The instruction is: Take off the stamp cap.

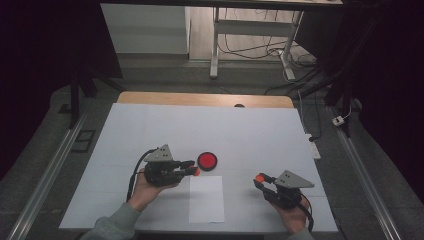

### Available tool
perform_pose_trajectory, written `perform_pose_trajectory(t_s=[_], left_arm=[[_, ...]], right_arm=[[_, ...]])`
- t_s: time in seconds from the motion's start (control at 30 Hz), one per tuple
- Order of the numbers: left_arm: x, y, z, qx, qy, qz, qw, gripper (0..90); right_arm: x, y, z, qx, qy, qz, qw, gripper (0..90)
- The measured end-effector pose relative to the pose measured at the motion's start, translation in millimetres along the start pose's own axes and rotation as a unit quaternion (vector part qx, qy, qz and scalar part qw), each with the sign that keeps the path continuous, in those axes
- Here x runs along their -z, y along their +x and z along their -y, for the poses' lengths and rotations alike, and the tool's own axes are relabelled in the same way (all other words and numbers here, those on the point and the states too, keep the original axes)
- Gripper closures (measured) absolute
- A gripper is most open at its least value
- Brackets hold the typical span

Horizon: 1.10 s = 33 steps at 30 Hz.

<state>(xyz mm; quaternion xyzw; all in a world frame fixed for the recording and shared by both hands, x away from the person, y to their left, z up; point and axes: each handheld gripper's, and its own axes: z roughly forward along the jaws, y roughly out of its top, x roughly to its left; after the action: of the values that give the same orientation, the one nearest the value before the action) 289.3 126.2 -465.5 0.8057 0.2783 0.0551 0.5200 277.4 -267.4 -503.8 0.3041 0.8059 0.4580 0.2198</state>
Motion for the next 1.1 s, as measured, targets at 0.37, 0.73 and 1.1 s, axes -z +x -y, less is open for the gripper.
perform_pose_trajectory(t_s=[0.37,0.73,1.1], left_arm=[[-0.5,-0.4,-1.0,-0.003,-0.001,-0.003,1.0,72.3],[3.1,-1.3,-10.9,-0.015,-0.01,-0.014,0.9997,72.3],[-1.9,6.0,-14.5,-0.014,-0.005,-0.027,0.9995,72.3]], right_arm=[[6.7,-7.1,6.0,-0.005,0.0,0.008,1.0,64.6],[5.3,-7.6,5.9,-0.002,0.002,0.007,1.0,64.6],[3.9,-8.4,4.7,0.0,0.003,0.01,0.9999,64.6]])
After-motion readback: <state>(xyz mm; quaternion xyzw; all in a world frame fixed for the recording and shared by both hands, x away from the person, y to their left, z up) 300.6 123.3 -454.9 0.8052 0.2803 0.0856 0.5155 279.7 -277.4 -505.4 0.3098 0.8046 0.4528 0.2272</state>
